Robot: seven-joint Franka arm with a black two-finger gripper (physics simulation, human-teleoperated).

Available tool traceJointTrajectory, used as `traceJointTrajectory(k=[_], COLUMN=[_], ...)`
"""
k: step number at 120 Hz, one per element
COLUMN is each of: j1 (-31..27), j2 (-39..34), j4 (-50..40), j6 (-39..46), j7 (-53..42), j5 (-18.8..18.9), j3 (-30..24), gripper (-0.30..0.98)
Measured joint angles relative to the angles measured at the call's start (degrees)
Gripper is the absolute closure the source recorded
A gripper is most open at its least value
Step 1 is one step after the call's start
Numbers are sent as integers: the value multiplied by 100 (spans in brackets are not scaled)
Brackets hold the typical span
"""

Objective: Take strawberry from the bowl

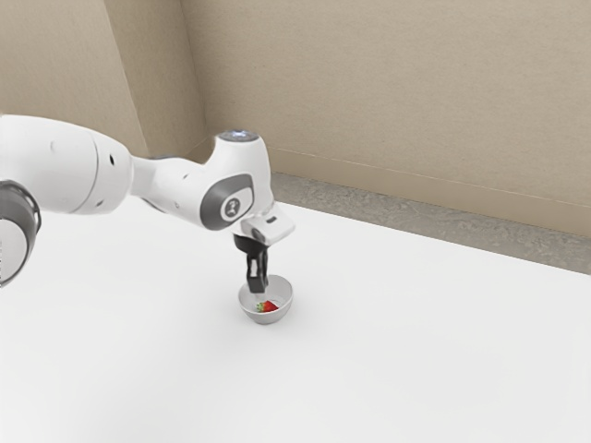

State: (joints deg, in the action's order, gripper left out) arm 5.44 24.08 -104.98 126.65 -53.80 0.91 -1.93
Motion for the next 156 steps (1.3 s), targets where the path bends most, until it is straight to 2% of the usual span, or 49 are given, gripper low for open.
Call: traceJointTrajectory(k=[102, 128, 156], j1=[-7, 5, 267], j2=[613, 490, -413], j4=[191, 173, 102], j6=[145, 191, -110], j7=[-231, -225, -153], j5=[-180, -167, -96], j3=[-54, -53, -44], gripper=[44, 62, 71])
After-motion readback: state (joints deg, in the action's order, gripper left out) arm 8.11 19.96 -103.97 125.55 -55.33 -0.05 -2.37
